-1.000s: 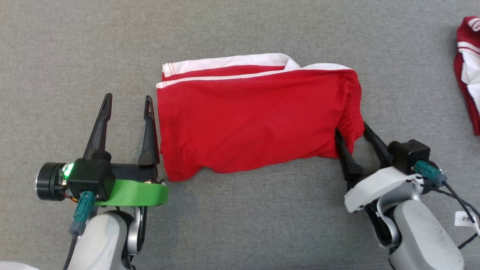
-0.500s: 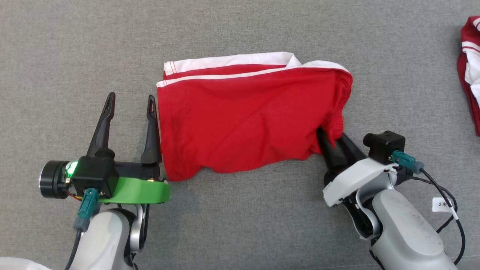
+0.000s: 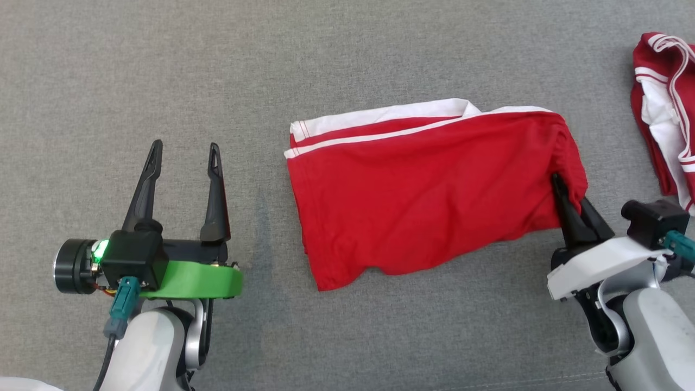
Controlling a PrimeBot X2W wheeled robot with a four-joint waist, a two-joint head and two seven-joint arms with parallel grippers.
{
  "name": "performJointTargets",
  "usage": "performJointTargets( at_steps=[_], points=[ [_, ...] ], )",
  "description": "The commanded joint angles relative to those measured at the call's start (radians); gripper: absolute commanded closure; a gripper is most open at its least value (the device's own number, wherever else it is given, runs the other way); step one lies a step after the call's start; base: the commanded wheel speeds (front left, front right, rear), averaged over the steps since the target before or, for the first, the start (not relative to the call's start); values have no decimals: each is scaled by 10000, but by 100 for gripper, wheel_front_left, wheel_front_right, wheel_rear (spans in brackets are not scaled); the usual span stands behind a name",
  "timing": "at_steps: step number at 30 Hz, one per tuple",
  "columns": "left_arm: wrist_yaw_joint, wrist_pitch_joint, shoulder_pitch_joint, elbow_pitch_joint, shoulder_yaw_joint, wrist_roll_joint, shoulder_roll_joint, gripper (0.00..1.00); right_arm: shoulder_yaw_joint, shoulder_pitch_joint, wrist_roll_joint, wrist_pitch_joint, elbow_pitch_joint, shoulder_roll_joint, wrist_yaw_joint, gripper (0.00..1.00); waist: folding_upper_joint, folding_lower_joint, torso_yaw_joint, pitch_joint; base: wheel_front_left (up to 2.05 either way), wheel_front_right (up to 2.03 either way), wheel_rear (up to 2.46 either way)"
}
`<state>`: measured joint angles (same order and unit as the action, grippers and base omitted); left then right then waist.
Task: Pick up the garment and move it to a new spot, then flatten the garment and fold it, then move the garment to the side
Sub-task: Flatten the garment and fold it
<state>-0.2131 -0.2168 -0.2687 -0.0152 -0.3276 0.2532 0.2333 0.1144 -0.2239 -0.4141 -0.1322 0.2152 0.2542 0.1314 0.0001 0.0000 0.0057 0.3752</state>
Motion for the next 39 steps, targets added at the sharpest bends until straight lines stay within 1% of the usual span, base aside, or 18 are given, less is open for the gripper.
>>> performJointTargets(
  at_steps=[1,3,6,9,11,15,18,22,25,27,28,31,35,39],
  points=[
    [-70,-33,116,3,23,83,58,0,-4,66,262,240,-401,55,-13,100,-1,0,-72,-122,0,0,0],
    [-82,-30,127,7,0,109,28,0,195,-81,527,669,-1103,97,-10,100,-1,0,-80,-199,0,0,0],
    [-75,-39,116,33,-32,138,6,0,873,-407,907,1437,-2028,191,-9,100,-1,0,-39,-277,0,0,0],
    [-46,-61,46,70,-41,186,-13,0,1941,-793,1082,2159,-2713,188,-9,100,-1,0,80,-314,0,0,0],
    [-39,-75,-7,78,-75,201,-69,0,2700,-1071,1089,2554,-2871,152,-9,100,-1,0,186,-320,0,0,0],
    [-70,-111,-51,99,-169,213,-180,0,4009,-1499,875,2987,-2634,-10,-9,100,-1,0,423,-310,0,0,0],
    [-42,-150,-84,189,-190,280,-236,0,4850,-1746,620,2933,-2267,-282,-9,100,-1,0,575,-258,0,0,0],
    [-48,-215,-92,298,-219,315,-310,0,5629,-1981,365,2709,-1670,-571,-9,100,-1,0,717,-196,0,0,0],
    [-28,-248,-116,346,-244,334,-336,0,5887,-2086,268,2459,-1171,-725,-9,100,-1,0,773,-142,0,0,0],
    [-33,-264,-143,396,-247,344,-342,0,5921,-2169,210,2150,-888,-833,-9,50,-1,0,788,-116,0,0,0],
    [-45,-280,-154,419,-250,334,-350,0,5891,-2219,209,1883,-776,-887,-9,0,-1,0,784,-111,0,0,0],
    [-98,-298,-151,468,-254,301,-357,0,5700,-2315,381,1074,-560,-992,-9,0,-1,0,750,-125,0,0,0],
    [-147,-304,-106,487,-222,266,-277,0,5533,-2348,401,65,-638,-1010,-9,0,-1,0,636,-186,0,0,0],
    [-165,-287,-57,505,-184,253,-140,0,4933,-2171,533,-645,-962,-899,-9,0,-1,0,472,-269,0,0,0]
  ],
)
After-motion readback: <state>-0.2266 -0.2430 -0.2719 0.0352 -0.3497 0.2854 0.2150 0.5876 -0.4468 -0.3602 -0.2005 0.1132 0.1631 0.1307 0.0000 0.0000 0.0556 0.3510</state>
